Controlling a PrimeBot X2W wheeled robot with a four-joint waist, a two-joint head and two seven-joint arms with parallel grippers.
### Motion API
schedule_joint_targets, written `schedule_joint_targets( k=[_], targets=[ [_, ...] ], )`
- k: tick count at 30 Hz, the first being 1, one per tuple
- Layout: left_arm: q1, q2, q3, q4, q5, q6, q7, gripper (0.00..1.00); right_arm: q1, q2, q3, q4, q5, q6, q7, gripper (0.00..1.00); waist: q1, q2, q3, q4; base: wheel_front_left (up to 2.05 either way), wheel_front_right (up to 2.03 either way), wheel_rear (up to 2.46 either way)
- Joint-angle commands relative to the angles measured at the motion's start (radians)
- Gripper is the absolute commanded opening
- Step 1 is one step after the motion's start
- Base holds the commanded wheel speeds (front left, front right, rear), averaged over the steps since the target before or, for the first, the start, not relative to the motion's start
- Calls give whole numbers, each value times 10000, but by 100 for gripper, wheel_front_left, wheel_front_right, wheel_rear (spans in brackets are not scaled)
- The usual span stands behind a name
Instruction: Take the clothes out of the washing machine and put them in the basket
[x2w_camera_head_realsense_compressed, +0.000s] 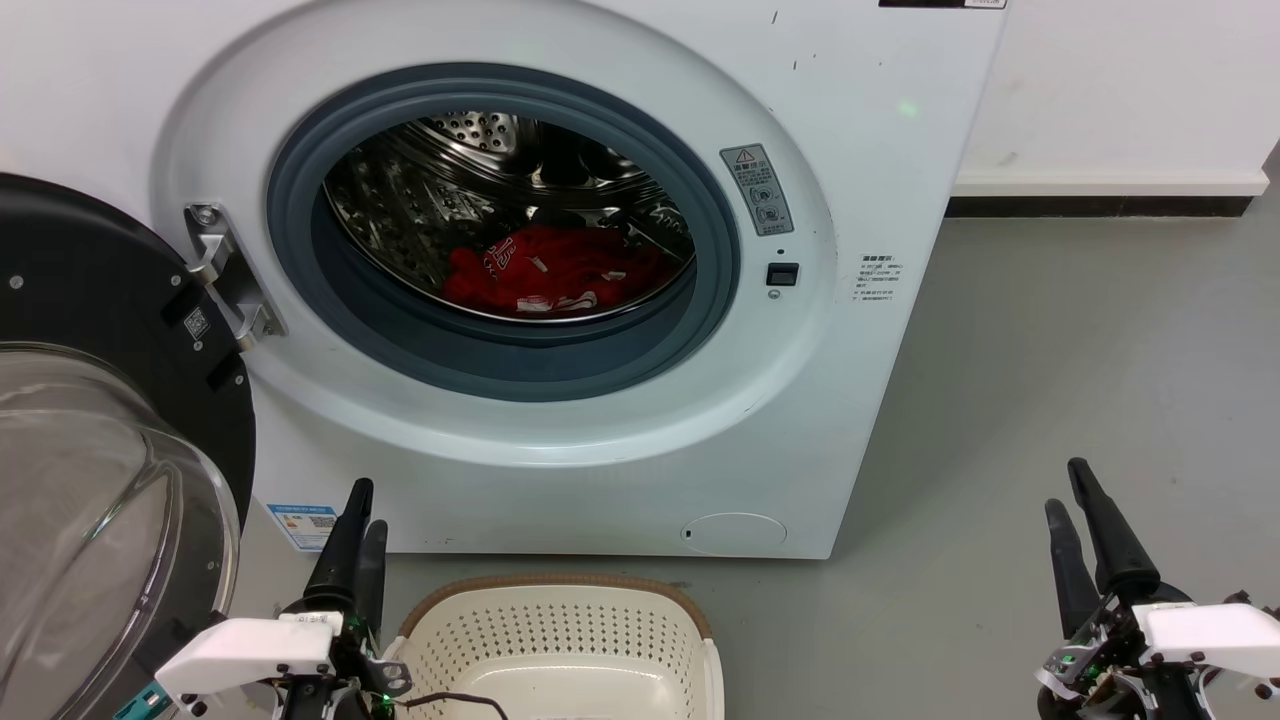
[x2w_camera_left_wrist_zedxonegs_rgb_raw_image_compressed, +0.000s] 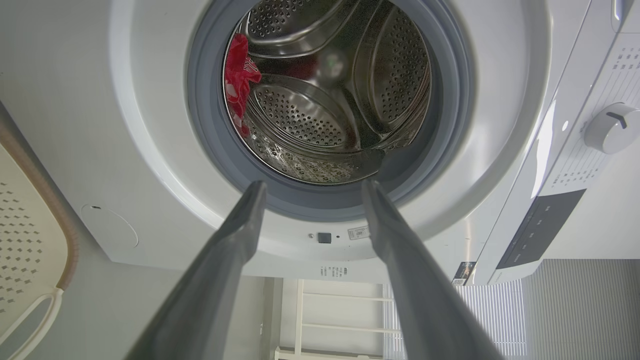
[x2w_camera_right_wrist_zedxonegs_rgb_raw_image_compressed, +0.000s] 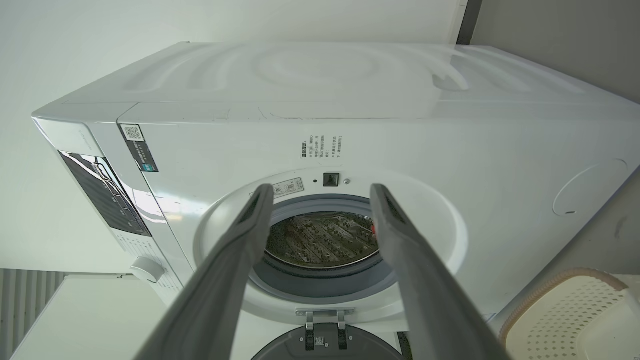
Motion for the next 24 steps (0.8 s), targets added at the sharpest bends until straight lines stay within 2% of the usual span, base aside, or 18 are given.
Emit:
schedule_joint_targets(
  k=[1,6,24],
  targets=[
    [-237,27,-56,-260,240,-11,-102,100,-71,-21,22,-314,-163,2,-107,100,0,0,-3,-2,0,0,0],
    [-230,29,-104,-533,1116,-12,-338,100,79,-22,-3,-600,-1066,2,-344,100,0,0,-13,-1,0,0,0],
    [-213,35,-515,-1266,5172,67,-1090,100,486,-25,46,-1644,-6015,2,-1091,100,0,0,-44,37,0,0,0]
  ],
)
